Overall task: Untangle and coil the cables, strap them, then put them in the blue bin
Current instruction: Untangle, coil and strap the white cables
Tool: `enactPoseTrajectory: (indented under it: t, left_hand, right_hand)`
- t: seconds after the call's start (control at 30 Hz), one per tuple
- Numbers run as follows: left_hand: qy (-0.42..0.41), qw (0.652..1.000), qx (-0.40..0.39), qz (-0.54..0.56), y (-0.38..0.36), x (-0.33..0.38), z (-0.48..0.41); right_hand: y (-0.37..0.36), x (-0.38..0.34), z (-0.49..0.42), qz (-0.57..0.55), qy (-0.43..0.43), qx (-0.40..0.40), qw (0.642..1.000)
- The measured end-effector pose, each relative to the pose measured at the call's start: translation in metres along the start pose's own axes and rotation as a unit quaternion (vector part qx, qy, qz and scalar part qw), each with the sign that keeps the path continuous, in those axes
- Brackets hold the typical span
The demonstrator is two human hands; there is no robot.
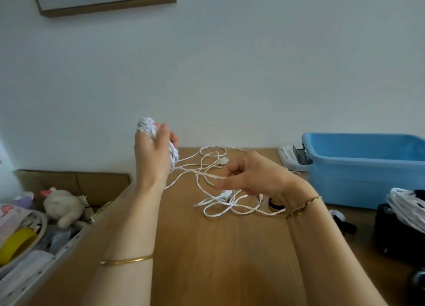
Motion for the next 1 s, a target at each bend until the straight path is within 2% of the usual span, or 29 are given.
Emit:
enactPoseTrajectory:
  t: [0.07, 0.13, 0.2, 0.27, 0.3, 0.37, 0.47, 0.57, 0.67, 0.77, 0.87, 0.93, 1.0]
  left_hand:
    - [-0.058, 0.977, -0.135, -0.152, -0.018, 0.006, 0.002]
    - [-0.065, 0.934, -0.273, -0.222, -0.041, 0.008, 0.014]
    - [-0.023, 0.903, -0.379, -0.202, -0.057, 0.006, 0.033]
    - [0.026, 0.881, -0.449, -0.148, -0.069, 0.009, 0.049]
    - [0.032, 0.866, -0.475, -0.155, -0.072, 0.01, 0.054]
    - [0.038, 0.849, -0.489, -0.197, -0.072, 0.01, 0.056]
    - [0.058, 0.854, -0.452, -0.252, -0.06, 0.004, 0.048]
    - [0.106, 0.859, -0.429, -0.258, -0.041, 0.001, 0.045]
    - [0.173, 0.864, -0.432, -0.191, -0.034, 0.003, 0.05]
    - [0.185, 0.867, -0.431, -0.166, -0.036, 0.005, 0.053]
    - [0.18, 0.872, -0.423, -0.165, -0.042, 0.004, 0.053]
    - [0.175, 0.876, -0.419, -0.164, -0.045, 0.005, 0.053]
    - [0.167, 0.876, -0.42, -0.166, -0.047, 0.005, 0.053]
  right_hand:
    - [0.016, -0.003, 0.002, -0.012, 0.015, 0.051, 0.999]
    - [0.033, -0.003, 0.003, -0.057, 0.037, 0.111, 0.992]
    - [0.044, -0.004, 0.005, -0.083, 0.064, 0.165, 0.981]
    - [0.049, -0.007, 0.007, -0.081, 0.089, 0.217, 0.969]
    - [0.049, -0.009, 0.007, -0.062, 0.098, 0.241, 0.963]
    - [0.049, -0.012, 0.006, -0.012, 0.113, 0.289, 0.951]
    - [0.05, -0.01, 0.005, -0.001, 0.137, 0.32, 0.938]
    - [0.07, 0.015, 0.008, -0.092, 0.081, 0.352, 0.928]
    - [0.088, 0.045, 0.013, -0.195, 0.019, 0.376, 0.906]
    - [0.077, 0.041, 0.007, -0.189, 0.009, 0.342, 0.92]
    - [0.047, 0.017, -0.005, -0.177, 0.022, 0.259, 0.949]
    - [0.027, 0.002, -0.012, -0.129, 0.024, 0.214, 0.968]
    - [0.013, -0.007, -0.014, -0.052, 0.033, 0.2, 0.978]
Point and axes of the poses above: each hand's wrist, its own z-axis away from the middle knuckle, its own y-axis out of the back of the hand, x = y × z, the point moved 9 cm from there along -z, towards the middle knuckle, and after that the axes turned 15 degrees about -y, right-handed, at the moved point
